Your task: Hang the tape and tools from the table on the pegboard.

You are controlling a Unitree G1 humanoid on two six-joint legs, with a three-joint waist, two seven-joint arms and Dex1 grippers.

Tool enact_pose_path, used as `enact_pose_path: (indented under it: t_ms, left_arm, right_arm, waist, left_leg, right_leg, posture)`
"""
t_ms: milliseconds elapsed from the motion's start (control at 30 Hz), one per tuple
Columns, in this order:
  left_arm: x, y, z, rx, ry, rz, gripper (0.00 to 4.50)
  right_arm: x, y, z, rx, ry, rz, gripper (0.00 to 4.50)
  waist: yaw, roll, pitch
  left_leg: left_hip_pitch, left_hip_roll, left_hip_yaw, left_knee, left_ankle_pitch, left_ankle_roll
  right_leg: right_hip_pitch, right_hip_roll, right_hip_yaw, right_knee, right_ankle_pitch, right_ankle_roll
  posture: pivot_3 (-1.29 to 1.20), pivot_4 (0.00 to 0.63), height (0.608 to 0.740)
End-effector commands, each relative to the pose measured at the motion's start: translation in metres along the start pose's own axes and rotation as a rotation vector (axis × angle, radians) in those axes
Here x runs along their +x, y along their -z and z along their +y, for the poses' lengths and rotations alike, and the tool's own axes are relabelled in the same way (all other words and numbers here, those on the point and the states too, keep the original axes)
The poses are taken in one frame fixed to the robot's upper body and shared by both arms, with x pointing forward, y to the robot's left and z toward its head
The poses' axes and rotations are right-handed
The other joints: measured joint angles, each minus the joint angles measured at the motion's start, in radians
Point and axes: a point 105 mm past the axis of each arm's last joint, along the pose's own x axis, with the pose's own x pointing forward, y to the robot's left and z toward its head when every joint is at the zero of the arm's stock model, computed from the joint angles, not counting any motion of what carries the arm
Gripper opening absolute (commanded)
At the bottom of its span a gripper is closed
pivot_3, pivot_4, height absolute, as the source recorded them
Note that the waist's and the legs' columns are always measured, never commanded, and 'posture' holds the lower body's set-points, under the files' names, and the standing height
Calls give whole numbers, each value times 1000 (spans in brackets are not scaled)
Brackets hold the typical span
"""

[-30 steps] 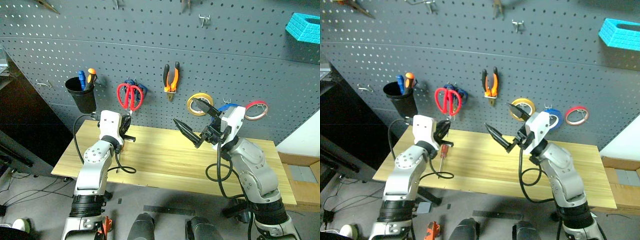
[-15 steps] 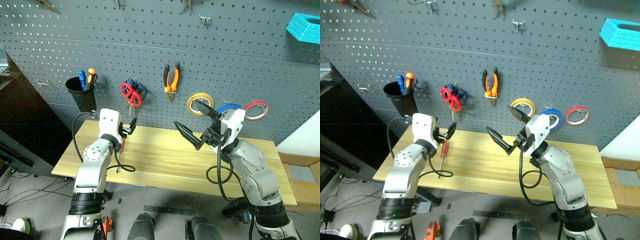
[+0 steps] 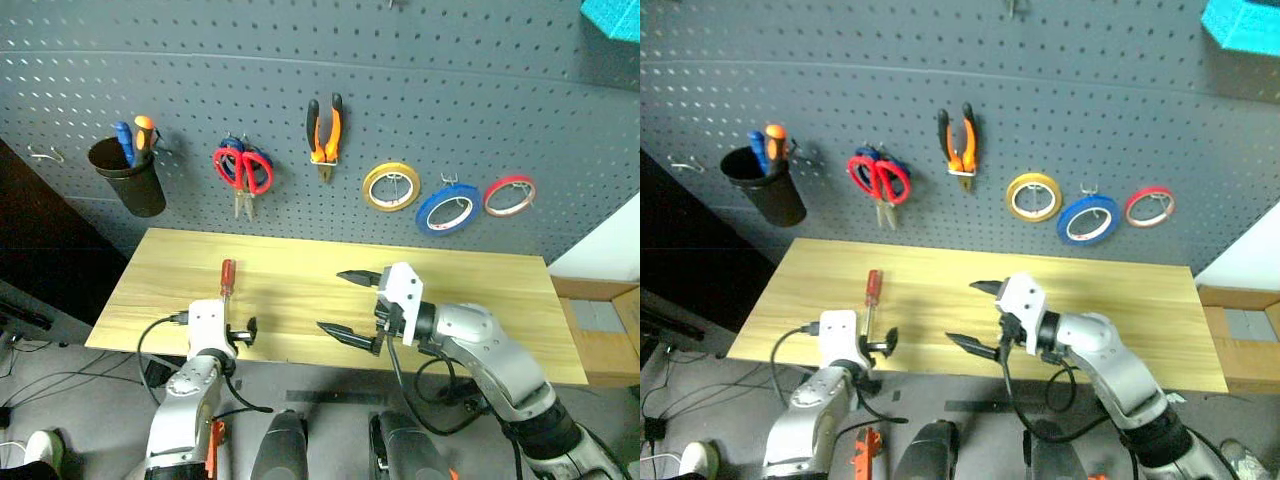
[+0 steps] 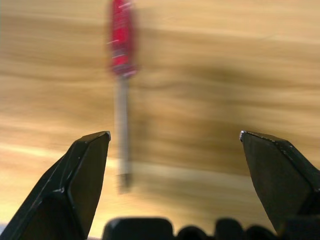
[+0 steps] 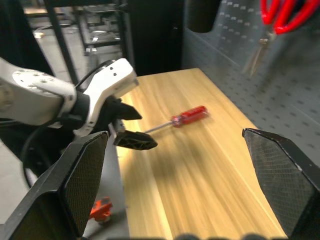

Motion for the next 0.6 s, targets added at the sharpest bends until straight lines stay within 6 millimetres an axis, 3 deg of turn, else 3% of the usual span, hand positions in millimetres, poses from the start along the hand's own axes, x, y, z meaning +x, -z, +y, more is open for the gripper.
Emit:
enact_pose_path:
  t_ms: [33,200,400,600]
  left_arm:
    - [5,-29,12,21,-14,-77,4467]
    - [26,-49,29,46,-25,-94,4467]
    - [43,-64,24,64,-3,-110,4467]
    - [55,-58,20,12,25,-57,4467]
  right_arm:
    - [6,-10,-4,-15,-15,-14,4500]
    - [10,-15,-4,-16,-35,-14,4500]
    - [9,-18,-8,14,-24,-15,4500]
    - [11,-20,-11,20,-7,-14,4500]
  waist:
    - [2,0,21]
    - [1,1,58]
    - [0,0,84]
    - [-4,0,109]
  left_leg:
    - [0,-1,0,0,0,0]
    - [-10,-2,-2,0,-1,-1]
    - [-21,-2,-2,0,-4,-4]
    - [-22,-2,-4,1,-4,-4]
  right_leg:
    - [0,-1,0,0,0,2]
    - [-7,-3,-3,-1,2,-2]
    - [-17,-4,-4,-1,2,-1]
    - [-17,-4,-5,0,2,-1]
  posture:
    - [134,382,740]
    - [122,409,740]
    - [103,435,740]
    - [87,444,740]
